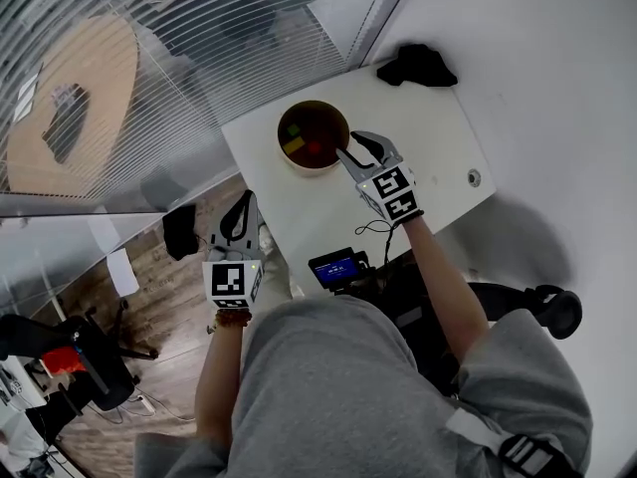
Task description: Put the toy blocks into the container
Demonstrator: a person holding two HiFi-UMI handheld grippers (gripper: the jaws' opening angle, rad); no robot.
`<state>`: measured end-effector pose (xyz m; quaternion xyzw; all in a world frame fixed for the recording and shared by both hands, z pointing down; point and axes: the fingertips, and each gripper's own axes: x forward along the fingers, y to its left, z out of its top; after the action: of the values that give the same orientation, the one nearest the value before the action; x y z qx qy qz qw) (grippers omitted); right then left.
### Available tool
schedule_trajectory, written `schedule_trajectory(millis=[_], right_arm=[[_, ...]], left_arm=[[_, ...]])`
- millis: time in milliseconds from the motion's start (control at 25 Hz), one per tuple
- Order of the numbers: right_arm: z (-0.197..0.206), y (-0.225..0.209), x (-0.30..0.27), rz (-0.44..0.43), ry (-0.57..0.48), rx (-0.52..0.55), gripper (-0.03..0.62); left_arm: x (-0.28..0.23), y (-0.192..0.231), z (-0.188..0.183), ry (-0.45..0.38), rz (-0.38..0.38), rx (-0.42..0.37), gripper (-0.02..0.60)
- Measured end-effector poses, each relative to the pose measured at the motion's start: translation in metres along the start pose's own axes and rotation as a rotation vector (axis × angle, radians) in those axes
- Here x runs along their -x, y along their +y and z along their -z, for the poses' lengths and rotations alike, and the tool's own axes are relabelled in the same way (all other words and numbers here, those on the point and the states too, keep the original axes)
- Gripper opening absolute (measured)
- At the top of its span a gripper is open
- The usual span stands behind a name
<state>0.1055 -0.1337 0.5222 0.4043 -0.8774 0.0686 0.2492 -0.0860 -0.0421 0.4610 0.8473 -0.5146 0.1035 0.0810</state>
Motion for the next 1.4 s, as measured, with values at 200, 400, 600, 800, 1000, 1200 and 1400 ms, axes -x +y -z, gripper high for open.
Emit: schedule_trajectory(millis=[200,400,600,800,1000,1200,1400], right_arm=[[-0.031,0.005,0.028,0.034,-0.15,-0.031,0.112],[-0.063,0.02,0.055,0.068,-0.251,-0.028,0.099],[-0.093,0.019,0.078,0.144,-0.361,-0.03,0.061],[-0.123,0.029,0.101,0.191,-0.445,-0.008,0.012],[-0.133,0.042,0.111,0.233,-0.467,0.032,0.011],[-0.125,0.054,0.107,0.232,-0.438,0.057,0.011],[-0.115,0.051,0.109,0.214,-0.413,0.055,0.011]], left_arm=[[-0.01,-0.005,-0.009,-0.021,0.025,-0.009,-0.003],[-0.02,-0.016,-0.03,-0.064,0.052,-0.032,-0.002],[-0.028,-0.024,-0.057,-0.116,0.06,-0.042,-0.003],[-0.022,-0.031,-0.091,-0.186,0.043,-0.077,-0.003],[-0.012,-0.041,-0.113,-0.232,0.029,-0.089,-0.002],[-0.014,-0.045,-0.109,-0.221,0.036,-0.094,-0.003],[-0.022,-0.047,-0.1,-0.193,0.039,-0.093,-0.002]])
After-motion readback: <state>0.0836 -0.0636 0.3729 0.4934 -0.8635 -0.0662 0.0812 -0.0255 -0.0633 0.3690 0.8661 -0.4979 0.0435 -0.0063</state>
